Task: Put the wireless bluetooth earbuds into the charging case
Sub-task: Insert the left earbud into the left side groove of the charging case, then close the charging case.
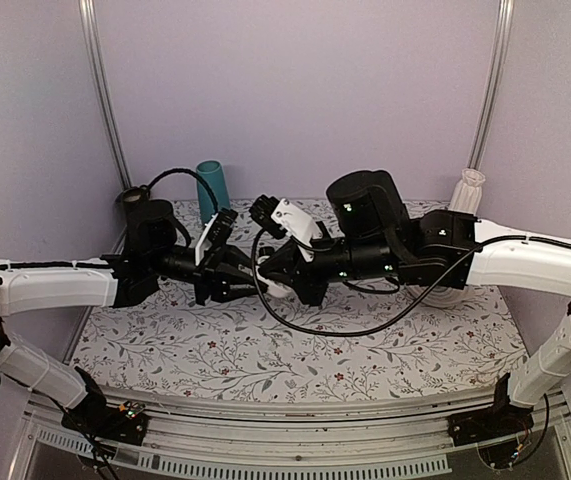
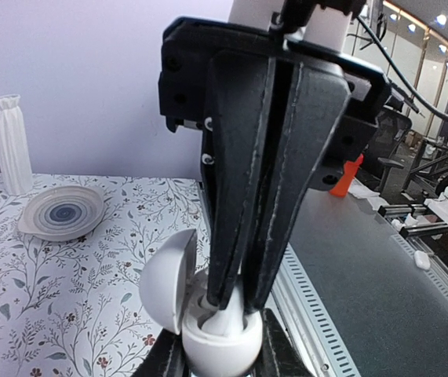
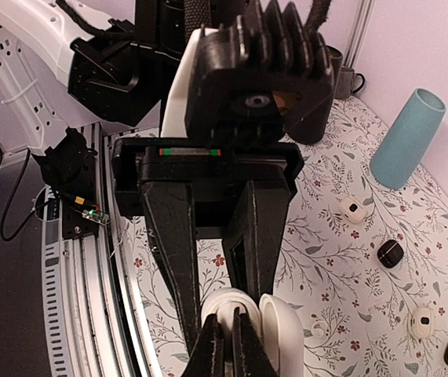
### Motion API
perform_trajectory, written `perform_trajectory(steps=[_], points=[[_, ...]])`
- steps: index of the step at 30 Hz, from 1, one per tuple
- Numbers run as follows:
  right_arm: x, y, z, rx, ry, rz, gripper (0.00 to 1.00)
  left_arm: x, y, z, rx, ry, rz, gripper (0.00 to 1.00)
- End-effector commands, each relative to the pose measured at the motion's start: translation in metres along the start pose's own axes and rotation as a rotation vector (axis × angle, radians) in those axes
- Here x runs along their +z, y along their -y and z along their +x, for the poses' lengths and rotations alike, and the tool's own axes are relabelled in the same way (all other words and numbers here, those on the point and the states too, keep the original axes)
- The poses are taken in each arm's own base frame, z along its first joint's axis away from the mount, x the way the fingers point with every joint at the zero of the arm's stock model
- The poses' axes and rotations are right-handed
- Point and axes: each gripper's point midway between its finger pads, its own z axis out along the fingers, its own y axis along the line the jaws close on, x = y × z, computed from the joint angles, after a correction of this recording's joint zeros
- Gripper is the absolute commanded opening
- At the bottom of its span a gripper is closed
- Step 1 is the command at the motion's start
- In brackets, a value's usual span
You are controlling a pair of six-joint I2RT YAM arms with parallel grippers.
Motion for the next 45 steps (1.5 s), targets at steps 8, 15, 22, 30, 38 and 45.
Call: perform_trajectory(steps=[8, 15, 22, 30, 38, 45], points=[[-0.007, -0.001, -0.012, 0.075, 0.053, 0.01, 0.17, 0.002, 0.007, -0.028, 0.117, 0.054, -0.007, 0.0], [-0.029, 0.009, -0.032, 0.144, 0.136, 0.023, 0.23, 0.001, 0.003, -0.022, 0.097, 0.056, -0.021, 0.0], [-0.04, 0.026, -0.038, 0.232, 0.168, 0.054, 0.11, 0.0, 0.001, -0.021, 0.089, 0.055, -0.029, 0.0], [-0.041, 0.033, -0.031, 0.237, 0.15, 0.089, 0.09, -0.002, -0.004, -0.018, 0.072, 0.053, -0.044, 0.0], [-0.05, 0.062, -0.022, 0.334, 0.157, 0.127, 0.14, -0.008, -0.009, -0.017, 0.067, 0.071, -0.083, 0.0], [-0.04, 0.052, -0.026, 0.307, 0.152, 0.07, 0.37, -0.009, -0.012, -0.016, 0.056, 0.068, -0.092, 0.0]])
